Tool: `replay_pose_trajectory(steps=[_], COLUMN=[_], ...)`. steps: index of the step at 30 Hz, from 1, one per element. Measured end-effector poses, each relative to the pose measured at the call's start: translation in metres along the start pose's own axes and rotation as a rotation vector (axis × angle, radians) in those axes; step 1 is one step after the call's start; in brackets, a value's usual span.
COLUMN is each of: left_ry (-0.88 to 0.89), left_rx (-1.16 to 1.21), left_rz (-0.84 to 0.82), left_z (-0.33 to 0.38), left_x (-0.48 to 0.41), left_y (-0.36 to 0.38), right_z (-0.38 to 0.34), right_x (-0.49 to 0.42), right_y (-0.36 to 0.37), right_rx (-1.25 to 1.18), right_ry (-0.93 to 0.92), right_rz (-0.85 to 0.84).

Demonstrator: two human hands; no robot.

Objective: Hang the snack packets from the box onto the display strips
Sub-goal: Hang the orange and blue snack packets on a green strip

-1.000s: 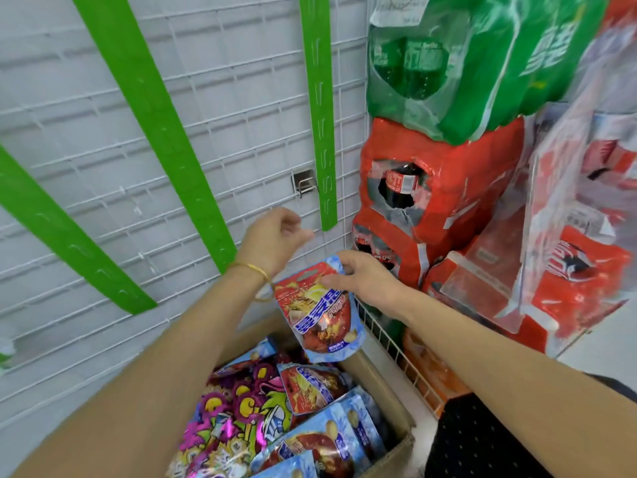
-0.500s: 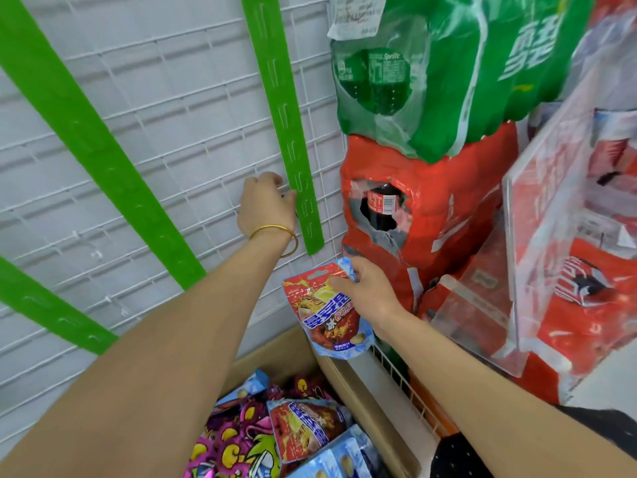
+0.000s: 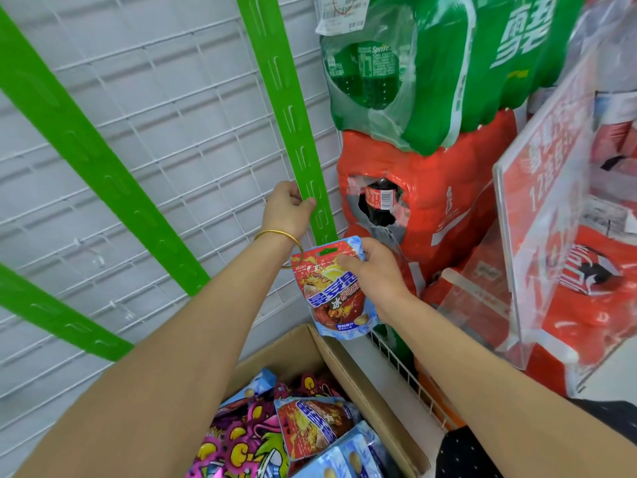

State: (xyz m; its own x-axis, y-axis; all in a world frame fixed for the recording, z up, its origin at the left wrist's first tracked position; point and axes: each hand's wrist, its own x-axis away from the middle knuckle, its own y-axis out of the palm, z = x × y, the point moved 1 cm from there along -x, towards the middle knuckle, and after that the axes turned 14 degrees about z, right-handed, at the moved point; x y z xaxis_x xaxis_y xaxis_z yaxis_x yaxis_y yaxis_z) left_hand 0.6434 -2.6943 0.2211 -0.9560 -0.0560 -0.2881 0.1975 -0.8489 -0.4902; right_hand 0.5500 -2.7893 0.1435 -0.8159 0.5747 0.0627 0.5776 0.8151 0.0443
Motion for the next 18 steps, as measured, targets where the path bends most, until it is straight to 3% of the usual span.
replay_pose_trajectory(steps=[8,18], left_ry=[-0.02,-0.025], left_rx=[-0.007,-0.061], left_rz=[-0.239,-0.283], left_z=[-0.01,-0.016], left_x=[0.021,0.029], left_y=[-0.006,-0.017], right_z=[0.001,0.006], right_x=[-0.005,-0.01], right_y=[0.006,0.012], right_rx=[0.009,0.087], right_ry=[-0.003,-0.084], right_rz=[0.049,0.12])
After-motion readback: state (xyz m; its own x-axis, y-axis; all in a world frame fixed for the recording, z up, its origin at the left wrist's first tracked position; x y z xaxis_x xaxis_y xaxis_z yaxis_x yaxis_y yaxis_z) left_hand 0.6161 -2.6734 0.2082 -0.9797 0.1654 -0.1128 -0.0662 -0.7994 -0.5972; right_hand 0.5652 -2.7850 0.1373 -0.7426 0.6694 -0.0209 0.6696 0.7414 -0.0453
